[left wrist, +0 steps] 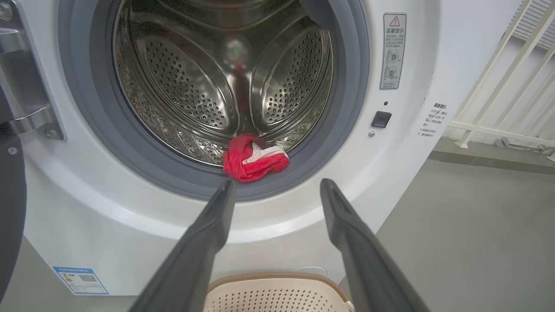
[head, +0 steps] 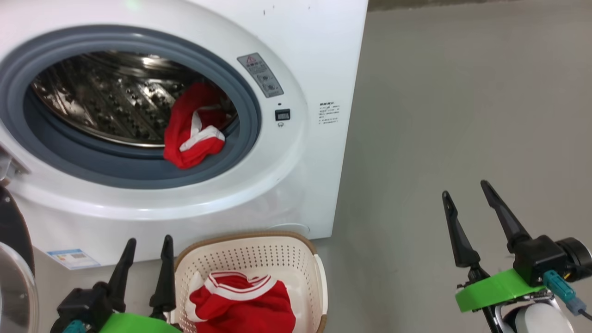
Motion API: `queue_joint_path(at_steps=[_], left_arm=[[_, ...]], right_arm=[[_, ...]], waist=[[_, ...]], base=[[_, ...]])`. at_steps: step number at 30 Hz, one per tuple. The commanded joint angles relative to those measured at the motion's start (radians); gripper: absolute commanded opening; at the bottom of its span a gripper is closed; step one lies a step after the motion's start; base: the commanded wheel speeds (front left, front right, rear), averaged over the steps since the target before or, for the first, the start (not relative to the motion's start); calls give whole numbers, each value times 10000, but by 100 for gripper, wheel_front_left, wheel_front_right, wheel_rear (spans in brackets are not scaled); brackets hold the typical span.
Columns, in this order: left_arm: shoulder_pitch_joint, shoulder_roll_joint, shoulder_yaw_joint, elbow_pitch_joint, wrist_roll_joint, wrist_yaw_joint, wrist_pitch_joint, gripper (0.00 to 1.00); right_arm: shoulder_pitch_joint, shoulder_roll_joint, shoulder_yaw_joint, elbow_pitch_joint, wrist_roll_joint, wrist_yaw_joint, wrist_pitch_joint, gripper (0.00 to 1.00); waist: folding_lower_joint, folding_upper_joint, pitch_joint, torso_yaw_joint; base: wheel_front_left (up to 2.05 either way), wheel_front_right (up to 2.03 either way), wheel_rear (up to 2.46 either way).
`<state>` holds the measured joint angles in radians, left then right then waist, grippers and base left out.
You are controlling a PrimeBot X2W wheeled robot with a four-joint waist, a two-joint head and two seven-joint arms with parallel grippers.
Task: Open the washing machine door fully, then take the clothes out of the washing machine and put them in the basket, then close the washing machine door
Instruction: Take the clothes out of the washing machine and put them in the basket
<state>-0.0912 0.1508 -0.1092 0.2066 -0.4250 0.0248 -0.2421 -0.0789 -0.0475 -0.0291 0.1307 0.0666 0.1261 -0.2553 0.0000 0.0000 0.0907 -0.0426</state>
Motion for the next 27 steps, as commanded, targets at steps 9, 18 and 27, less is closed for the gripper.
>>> queue_joint_path(at_steps=[9,18,27], left_arm=[[344,466,254,-553,505,441,-66,100],[520,551,228,-867,567,561,-76,100],[550,518,204,-1051,341,535,13,100]], right_arm=[[503,-28,105,-323,71,46,-65,100],[705,-28,59,-464,169,46,-65,100],[673,-28,70,-487,153,46,-65,100]], waist=[[0,0,-590,-98],[0,0,-641,-164],[0,0,-520,-179]], base=[[0,0,0],[0,0,0],[0,0,0]])
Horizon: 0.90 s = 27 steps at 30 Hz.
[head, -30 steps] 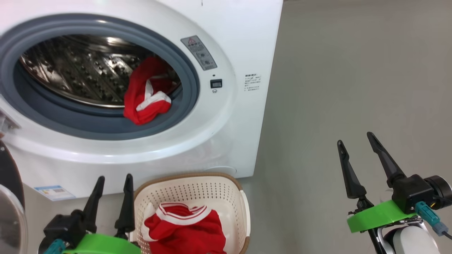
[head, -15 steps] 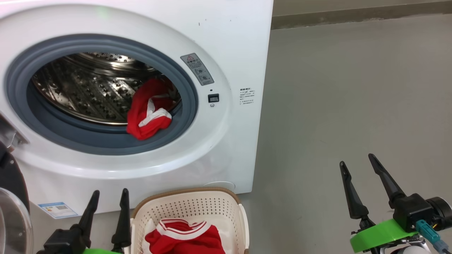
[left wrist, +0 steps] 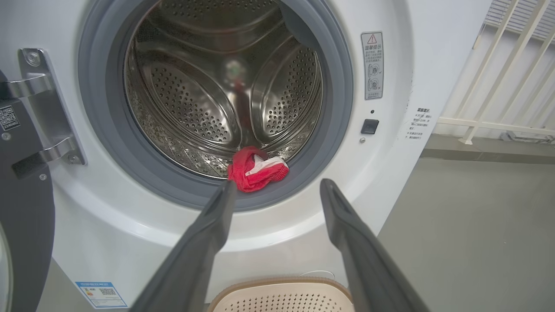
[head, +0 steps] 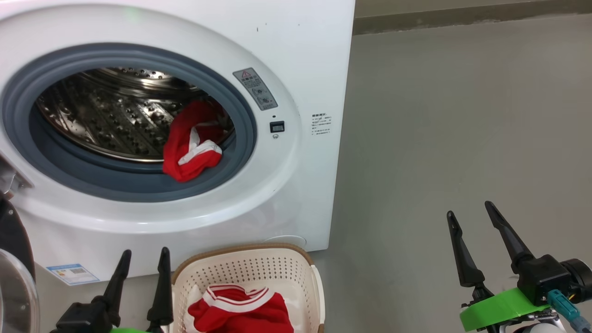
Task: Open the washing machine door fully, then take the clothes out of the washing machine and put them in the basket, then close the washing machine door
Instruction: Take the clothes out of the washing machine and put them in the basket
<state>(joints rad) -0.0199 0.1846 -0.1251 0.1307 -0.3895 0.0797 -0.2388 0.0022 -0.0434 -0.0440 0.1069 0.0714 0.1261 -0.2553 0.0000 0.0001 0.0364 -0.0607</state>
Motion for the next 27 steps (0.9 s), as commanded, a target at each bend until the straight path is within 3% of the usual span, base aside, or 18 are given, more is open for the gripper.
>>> queue_joint_path(at_steps=[1,13,27], left_arm=[[-170,186,360,-304,-28,-15,-14,100],[-700,163,268,-336,-161,-12,91,100],[-3101,509,351,380,-312,-317,287,100]], right_arm=[[-154,-68,228,-242,94,46,-65,100],[-409,-68,337,-356,20,46,-65,100],[-1183,-68,643,-581,-42,46,-65,100]], waist=[[0,-1,48,0],[0,-1,714,94],[0,-1,2240,181]], base=[[0,0,0],[0,0,0],[0,0,0]])
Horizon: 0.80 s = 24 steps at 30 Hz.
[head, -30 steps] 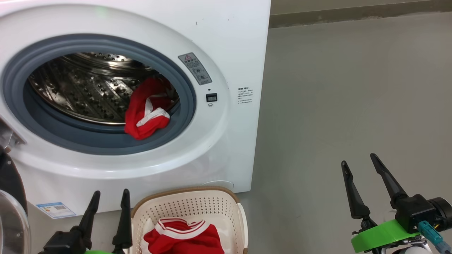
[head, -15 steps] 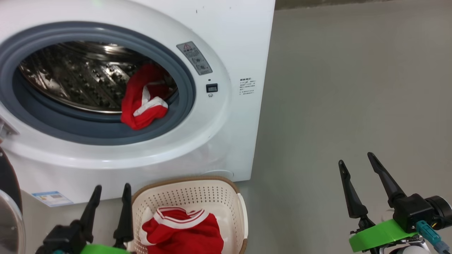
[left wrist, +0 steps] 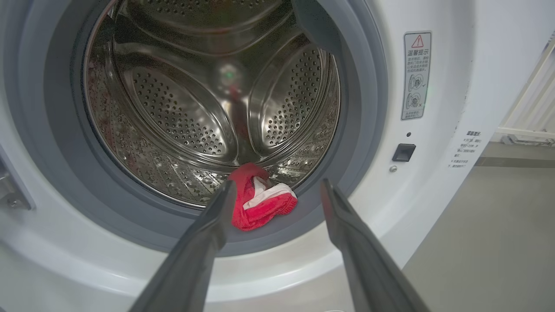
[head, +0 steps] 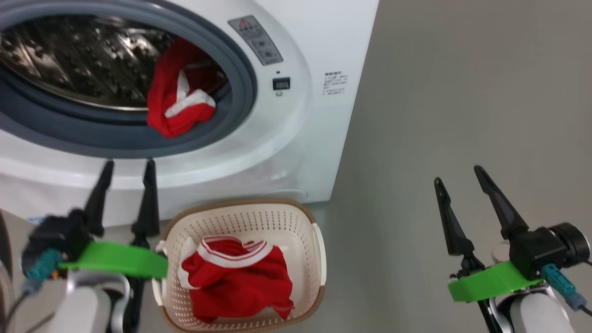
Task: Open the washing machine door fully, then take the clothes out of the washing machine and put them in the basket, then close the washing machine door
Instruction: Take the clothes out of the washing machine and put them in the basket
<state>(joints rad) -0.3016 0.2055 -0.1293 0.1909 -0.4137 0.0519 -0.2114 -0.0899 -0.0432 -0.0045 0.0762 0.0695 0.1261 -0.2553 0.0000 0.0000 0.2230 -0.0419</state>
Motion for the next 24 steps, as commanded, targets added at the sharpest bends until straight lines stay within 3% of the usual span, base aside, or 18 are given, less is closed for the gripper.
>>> queue_joint_path(at_steps=[1,11,17,24], left_arm=[[-506,333,408,-117,-107,-84,38,100],[-3299,598,298,1091,7,-475,-83,100],[-4939,515,433,2266,-198,-530,-121,100],[-6617,629,594,3879,-737,-940,432,100]], right_arm=[[-340,-70,277,-288,-26,46,-65,100],[-1211,-70,390,-467,-147,46,-65,100],[-1608,-70,507,-509,-183,46,-65,100],[-1966,-70,710,-377,6,46,-65,100]], waist=[[0,0,522,-28],[0,0,2257,-119],[0,0,2870,-153],[0,0,3347,-318]], base=[[0,0,0],[0,0,0],[0,0,0],[0,0,0]])
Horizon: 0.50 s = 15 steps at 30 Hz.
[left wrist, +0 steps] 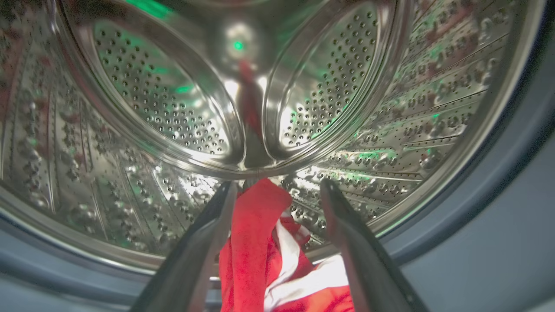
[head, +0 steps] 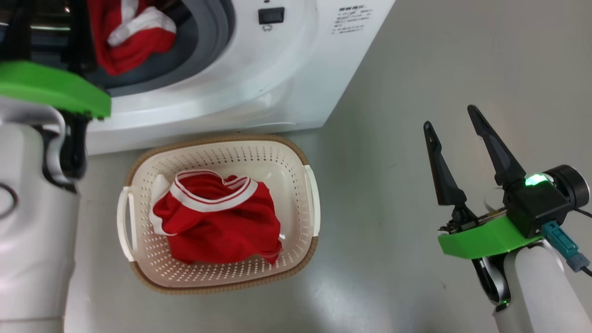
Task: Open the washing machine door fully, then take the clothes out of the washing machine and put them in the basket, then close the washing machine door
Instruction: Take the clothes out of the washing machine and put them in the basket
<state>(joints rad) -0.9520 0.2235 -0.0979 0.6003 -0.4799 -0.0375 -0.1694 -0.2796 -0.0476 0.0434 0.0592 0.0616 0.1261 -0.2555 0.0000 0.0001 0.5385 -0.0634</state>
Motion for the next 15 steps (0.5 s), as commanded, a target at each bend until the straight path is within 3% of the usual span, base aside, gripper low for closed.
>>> queue_joint_path(at_steps=[1,10,15], left_arm=[[-304,450,332,47,-182,-36,187,100],[-1761,748,-5,2103,-466,-161,2635,100],[-2223,967,-146,2821,-392,-12,3311,100]], right_arm=[[-117,-26,246,-187,101,46,-63,100],[-311,-26,293,-117,238,46,-63,100],[-401,-26,450,-32,307,46,-63,100]], waist=[[0,-1,242,-128],[0,-1,514,-286],[0,-1,607,-448]], base=[[0,0,0],[0,0,0],[0,0,0]])
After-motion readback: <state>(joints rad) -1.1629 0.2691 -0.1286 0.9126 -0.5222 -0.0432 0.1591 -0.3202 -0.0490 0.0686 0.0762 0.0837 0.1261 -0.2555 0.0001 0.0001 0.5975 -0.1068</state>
